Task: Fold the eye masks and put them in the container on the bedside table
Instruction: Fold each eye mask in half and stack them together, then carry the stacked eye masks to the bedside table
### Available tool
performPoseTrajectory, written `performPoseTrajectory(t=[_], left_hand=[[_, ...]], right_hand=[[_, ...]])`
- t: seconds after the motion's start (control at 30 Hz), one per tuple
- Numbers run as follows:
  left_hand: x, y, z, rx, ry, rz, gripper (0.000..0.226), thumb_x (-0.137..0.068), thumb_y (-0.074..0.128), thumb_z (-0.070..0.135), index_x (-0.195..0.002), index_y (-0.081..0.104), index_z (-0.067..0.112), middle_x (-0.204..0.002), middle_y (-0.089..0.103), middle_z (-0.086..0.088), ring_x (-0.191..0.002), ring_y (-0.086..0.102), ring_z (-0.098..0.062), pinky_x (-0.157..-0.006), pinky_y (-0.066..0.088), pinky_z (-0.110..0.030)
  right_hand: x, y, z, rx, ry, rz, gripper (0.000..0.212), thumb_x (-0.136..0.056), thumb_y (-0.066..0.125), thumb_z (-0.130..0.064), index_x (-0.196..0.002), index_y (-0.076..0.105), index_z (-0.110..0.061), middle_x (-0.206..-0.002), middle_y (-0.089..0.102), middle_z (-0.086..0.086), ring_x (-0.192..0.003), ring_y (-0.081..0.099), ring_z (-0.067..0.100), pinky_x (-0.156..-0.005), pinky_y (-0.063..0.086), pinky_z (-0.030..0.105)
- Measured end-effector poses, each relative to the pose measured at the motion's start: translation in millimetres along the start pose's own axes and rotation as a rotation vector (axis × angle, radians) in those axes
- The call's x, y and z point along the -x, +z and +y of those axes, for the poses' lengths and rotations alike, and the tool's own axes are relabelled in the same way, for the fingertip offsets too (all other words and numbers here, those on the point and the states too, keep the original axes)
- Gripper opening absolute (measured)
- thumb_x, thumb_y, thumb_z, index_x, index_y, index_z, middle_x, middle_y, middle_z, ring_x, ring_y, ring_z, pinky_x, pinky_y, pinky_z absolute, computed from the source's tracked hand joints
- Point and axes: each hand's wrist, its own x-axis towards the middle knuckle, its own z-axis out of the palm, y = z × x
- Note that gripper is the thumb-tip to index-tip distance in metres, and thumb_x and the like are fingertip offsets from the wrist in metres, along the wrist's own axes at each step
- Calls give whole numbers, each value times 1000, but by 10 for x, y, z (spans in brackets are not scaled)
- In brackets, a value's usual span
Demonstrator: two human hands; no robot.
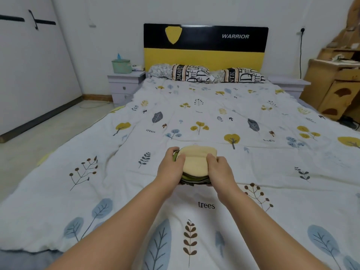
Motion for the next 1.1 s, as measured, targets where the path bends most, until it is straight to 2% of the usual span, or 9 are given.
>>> performPoseTrajectory(t=[0.13,0.23,0.37,0.5,0.6,0.73,0.87,0.97,1.1], left_hand=[[-310,-81,-193,-52,-21,6,29,-91,39,28,-119,46,27,-103,50,-1,-95,60,-34,-52,53,-32],[-646,-97,-341,-85,-16,18,27,-92,40,28,-117,48,25,-93,50,5,-92,56,-26,-62,55,-35],[-1076,-73,-480,-120,3,42,28,-91,41,26,-117,50,22,-89,52,9,-93,53,-19,-79,49,-36],[-1265,-112,-485,-139,-29,58,27,-91,41,25,-116,51,22,-84,50,15,-88,52,-16,-68,48,-31],[-1276,-178,-343,-130,-82,57,25,-91,41,25,-115,50,23,-85,51,11,-89,54,-21,-63,52,-34],[-1248,-286,24,-107,-143,50,26,-91,41,27,-116,48,25,-90,52,7,-83,56,-20,-49,51,-29],[-1208,-393,547,-107,-170,50,24,-91,41,28,-113,49,27,-89,52,7,-87,58,-24,-53,54,-32],[-1162,-479,1011,-128,-164,40,22,-91,41,28,-111,48,29,-90,53,7,-82,58,-22,-50,52,-29],[-1101,-596,1653,-128,-156,38,26,-91,41,29,-116,48,27,-105,55,-4,-90,58,-26,-52,52,-31]], right_hand=[[-220,233,139,52,-36,26,27,-93,39,-36,-103,43,-11,-81,50,-3,-89,55,26,-87,51,50],[-480,396,224,78,-49,45,22,-93,41,-34,-99,40,-13,-85,51,1,-89,54,27,-81,50,44],[-849,567,292,129,-81,66,19,-93,40,-33,-96,40,-14,-74,45,-9,-80,50,21,-71,40,33],[-1027,689,293,147,-50,60,18,-92,40,-33,-96,41,-15,-74,46,-11,-72,49,15,-69,37,31],[-1054,719,160,162,-44,36,17,-92,40,-32,-95,41,-15,-74,47,-10,-67,48,8,-58,37,30],[-1052,693,-202,176,-35,-10,19,-92,41,-31,-95,43,-13,-74,51,-6,-73,53,19,-65,42,34],[-1009,600,-709,178,-25,-35,20,-92,41,-32,-94,44,-12,-75,52,-3,-72,53,19,-67,47,40],[-965,510,-1155,165,-9,-54,19,-92,41,-32,-94,43,-13,-76,52,-3,-69,52,14,-67,48,40],[-904,375,-1805,164,-27,-82,18,-92,41,-31,-95,43,-13,-77,53,-2,-75,56,21,-70,50,42]])
